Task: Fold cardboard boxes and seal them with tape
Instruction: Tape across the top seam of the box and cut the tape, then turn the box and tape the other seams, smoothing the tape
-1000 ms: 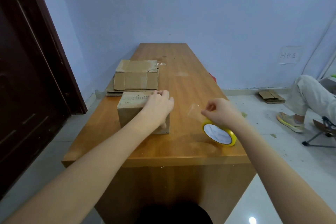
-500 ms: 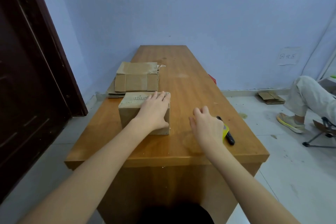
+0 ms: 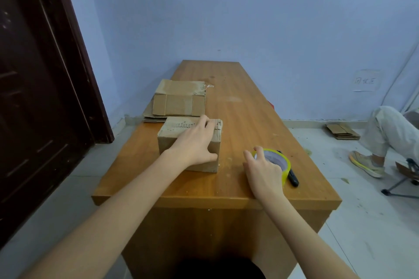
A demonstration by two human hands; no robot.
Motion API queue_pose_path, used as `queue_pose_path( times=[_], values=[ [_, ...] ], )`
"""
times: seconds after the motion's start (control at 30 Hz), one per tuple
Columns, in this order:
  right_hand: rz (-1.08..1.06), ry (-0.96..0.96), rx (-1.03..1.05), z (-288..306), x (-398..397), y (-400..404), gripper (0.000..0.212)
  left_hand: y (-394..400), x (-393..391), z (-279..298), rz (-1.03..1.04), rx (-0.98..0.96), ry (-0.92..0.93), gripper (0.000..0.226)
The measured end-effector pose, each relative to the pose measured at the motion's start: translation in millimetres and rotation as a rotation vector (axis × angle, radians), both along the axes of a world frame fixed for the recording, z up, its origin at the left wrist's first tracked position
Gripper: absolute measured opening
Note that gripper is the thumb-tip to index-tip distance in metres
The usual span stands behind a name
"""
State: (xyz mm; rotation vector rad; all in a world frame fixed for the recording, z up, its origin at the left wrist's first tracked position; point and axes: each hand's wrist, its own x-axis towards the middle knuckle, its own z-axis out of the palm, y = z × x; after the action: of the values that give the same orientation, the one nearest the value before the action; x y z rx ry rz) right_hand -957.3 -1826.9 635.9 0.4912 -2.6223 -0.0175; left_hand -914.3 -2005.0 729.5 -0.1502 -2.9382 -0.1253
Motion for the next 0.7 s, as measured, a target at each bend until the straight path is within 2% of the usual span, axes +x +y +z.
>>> queue_pose_path(
  times=[0.07, 0.17, 0.23, 0.27, 0.33, 0.37, 0.43, 0.5, 0.6, 0.7],
  values=[
    [-0.071, -0.114, 0.072, 4.1, -0.5, 3.4, 0.065, -2.0, 3.1, 2.4, -0.008, 0.013, 0.032, 0.065],
    [-0.105, -0.249, 0.145, 23.8, 10.8, 3.2, 0.071, -14.5, 7.4, 1.6, -0.061, -0.068, 0.094, 0.079],
    [-0.139, -0.223, 0.222, 39.8, 21.0, -1.2, 0.075, -26.9, 13.4, 1.3, -0.054, -0.046, 0.105, 0.085],
    [-0.122, -0.181, 0.190, 48.9, 25.8, -5.3, 0.074, -34.0, 16.2, -0.3, -0.044, -0.035, 0.109, 0.085],
    [0.018, -0.144, -0.054, 64.9, 34.4, -18.2, 0.067, -47.1, 21.5, -5.4, -0.023, -0.031, 0.124, 0.082],
    [0.128, -0.199, -0.235, 72.2, 37.2, -26.9, 0.065, -51.9, 23.9, -8.0, -0.018, -0.022, 0.133, 0.078],
    [0.304, -0.463, -0.621, 81.9, 36.1, -47.4, 0.063, -57.2, 26.6, -12.7, -0.017, -0.013, 0.166, 0.069],
    [0.369, -0.652, -0.929, 78.9, 28.3, -64.3, 0.062, -56.6, 26.9, -16.6, -0.023, -0.019, 0.206, 0.058],
    [0.368, -0.679, -1.174, 62.7, 21.0, -79.6, 0.058, -54.4, 24.7, -21.8, -0.036, -0.004, 0.232, 0.050],
    [0.369, -0.680, -1.307, 50.5, 16.8, -82.7, 0.055, -57.9, 21.6, -25.4, -0.052, 0.079, 0.253, 0.045]
  ],
)
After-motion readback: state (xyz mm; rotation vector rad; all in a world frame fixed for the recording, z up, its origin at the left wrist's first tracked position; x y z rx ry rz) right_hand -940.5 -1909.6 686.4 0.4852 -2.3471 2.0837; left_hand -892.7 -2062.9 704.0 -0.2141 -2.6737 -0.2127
